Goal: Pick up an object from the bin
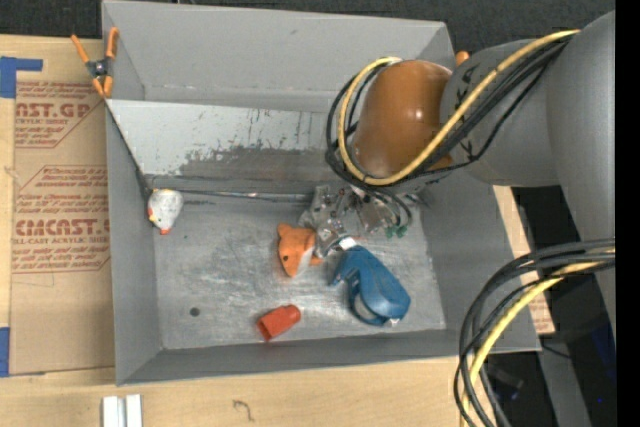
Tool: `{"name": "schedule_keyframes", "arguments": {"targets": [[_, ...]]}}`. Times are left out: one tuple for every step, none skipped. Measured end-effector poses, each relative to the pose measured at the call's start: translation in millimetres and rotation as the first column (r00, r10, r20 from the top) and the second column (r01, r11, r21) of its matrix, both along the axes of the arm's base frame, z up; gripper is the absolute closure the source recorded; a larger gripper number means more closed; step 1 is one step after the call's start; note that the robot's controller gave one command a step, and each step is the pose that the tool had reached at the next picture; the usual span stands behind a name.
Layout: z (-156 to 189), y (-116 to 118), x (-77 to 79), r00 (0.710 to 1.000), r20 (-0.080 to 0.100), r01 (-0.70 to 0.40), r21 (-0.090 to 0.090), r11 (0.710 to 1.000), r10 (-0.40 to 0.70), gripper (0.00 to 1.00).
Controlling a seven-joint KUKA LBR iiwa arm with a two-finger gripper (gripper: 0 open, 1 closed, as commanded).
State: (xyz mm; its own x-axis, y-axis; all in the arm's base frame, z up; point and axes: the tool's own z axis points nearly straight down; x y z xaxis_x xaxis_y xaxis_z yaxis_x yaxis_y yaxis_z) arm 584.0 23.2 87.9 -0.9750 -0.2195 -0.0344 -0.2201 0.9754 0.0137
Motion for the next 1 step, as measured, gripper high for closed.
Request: {"name": "schedule_keyframes", "arguments": {"targets": [[0.0, 0.0, 0.0, 1.0, 0.0, 0.0, 0.0, 1.0, 0.0, 1.0]]}}
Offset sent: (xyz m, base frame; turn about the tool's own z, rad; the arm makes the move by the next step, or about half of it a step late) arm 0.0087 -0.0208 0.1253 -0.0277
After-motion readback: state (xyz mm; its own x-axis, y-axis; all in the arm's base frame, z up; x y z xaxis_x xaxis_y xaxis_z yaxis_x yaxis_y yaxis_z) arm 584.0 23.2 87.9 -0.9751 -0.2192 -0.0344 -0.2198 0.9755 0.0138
